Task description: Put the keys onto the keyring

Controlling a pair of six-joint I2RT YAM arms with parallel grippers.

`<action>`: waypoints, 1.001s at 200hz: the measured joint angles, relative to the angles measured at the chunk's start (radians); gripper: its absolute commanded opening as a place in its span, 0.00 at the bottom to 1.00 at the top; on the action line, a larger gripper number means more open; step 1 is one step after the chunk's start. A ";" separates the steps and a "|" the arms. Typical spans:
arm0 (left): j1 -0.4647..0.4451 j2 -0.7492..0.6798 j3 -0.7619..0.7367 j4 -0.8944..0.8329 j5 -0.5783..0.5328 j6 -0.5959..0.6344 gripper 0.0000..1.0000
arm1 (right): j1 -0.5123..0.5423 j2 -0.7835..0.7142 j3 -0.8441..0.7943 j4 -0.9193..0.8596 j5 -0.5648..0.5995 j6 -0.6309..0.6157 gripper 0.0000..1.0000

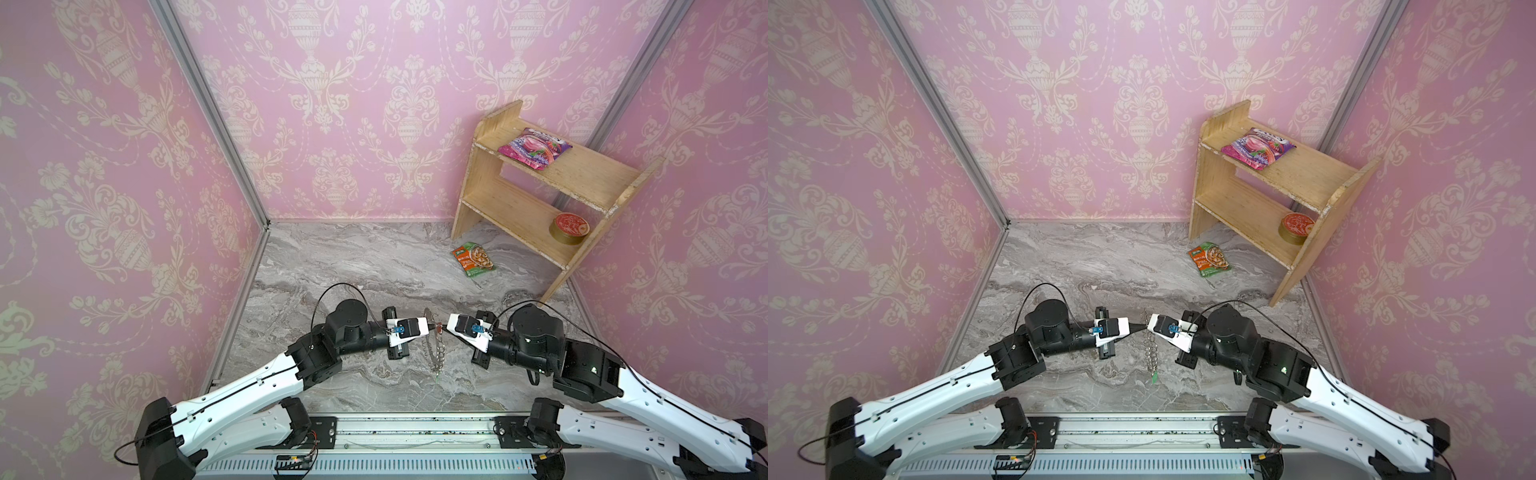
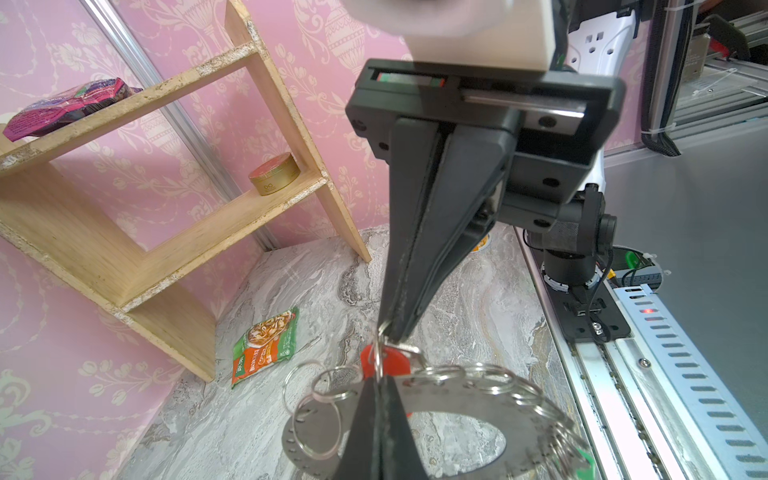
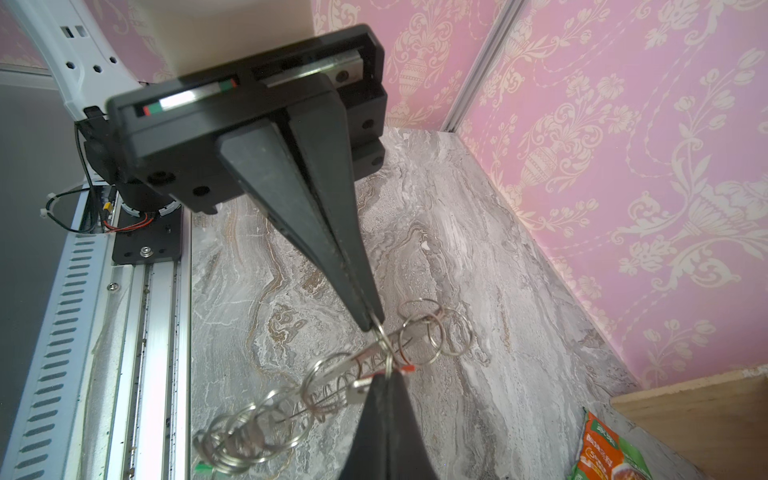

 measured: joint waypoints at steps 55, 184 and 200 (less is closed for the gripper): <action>0.002 0.016 0.021 -0.039 0.011 -0.002 0.00 | 0.000 0.000 0.000 -0.015 0.005 0.000 0.00; 0.021 0.052 0.075 -0.126 0.062 -0.018 0.00 | -0.001 0.000 0.000 -0.036 0.002 -0.001 0.00; 0.024 0.058 0.080 -0.131 0.070 -0.021 0.00 | -0.001 0.000 0.000 -0.037 0.003 0.000 0.00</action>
